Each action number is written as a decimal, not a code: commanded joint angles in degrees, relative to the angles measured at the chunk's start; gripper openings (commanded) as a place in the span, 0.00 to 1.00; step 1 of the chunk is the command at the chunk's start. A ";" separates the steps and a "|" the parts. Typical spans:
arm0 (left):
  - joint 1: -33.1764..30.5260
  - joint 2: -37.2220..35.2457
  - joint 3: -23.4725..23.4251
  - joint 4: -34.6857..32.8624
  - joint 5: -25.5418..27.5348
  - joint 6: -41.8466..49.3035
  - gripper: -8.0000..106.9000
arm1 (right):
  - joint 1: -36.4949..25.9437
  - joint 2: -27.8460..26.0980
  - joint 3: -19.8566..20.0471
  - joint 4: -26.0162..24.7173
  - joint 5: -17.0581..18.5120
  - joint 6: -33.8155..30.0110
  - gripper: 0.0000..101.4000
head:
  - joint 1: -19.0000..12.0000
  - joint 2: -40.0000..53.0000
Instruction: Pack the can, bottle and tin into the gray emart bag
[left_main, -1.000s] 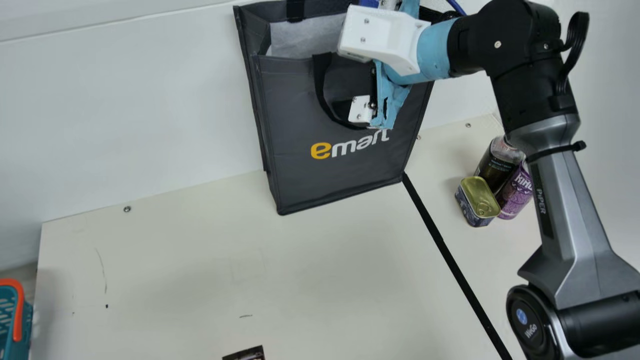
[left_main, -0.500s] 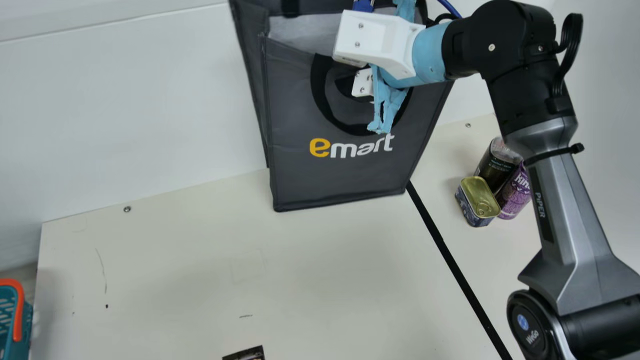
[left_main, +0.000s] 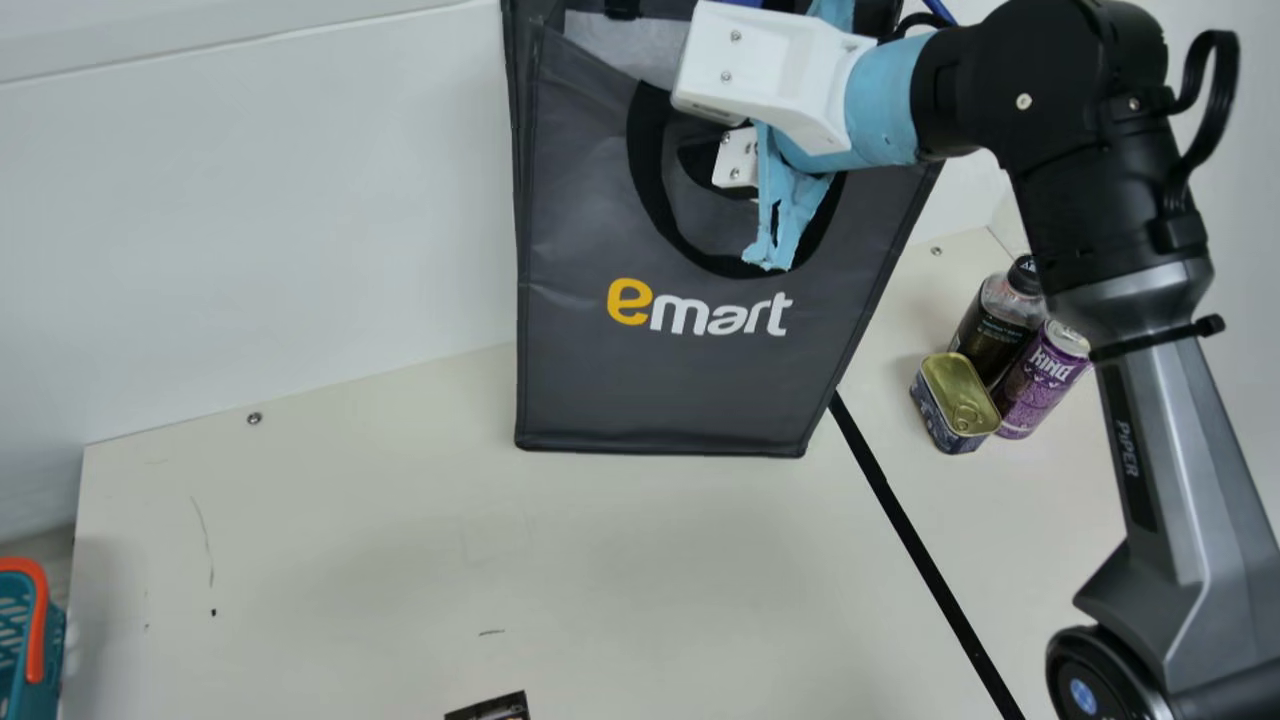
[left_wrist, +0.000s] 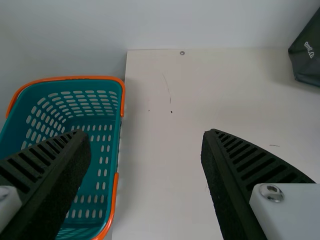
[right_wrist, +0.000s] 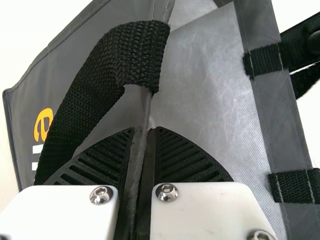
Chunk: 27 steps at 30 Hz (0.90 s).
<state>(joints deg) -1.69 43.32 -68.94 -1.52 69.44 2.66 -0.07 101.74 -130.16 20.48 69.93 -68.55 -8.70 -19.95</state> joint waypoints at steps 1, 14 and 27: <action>0.00 0.00 0.00 0.00 0.00 0.00 0.85 | 0.26 -0.75 0.37 -0.19 -0.03 0.25 0.00 | -1.30 -0.05; 0.00 0.00 0.00 0.00 0.00 0.00 0.85 | 2.57 -6.53 3.91 -1.81 -0.03 2.34 0.00 | -1.30 -0.05; 0.00 0.00 0.00 0.00 0.00 0.00 0.85 | 5.48 -12.38 7.62 -4.05 -0.03 4.07 0.00 | -1.30 -0.05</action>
<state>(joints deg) -1.69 43.32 -68.94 -1.52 69.44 2.66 5.18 89.75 -122.81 16.69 70.01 -64.66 -8.70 -19.95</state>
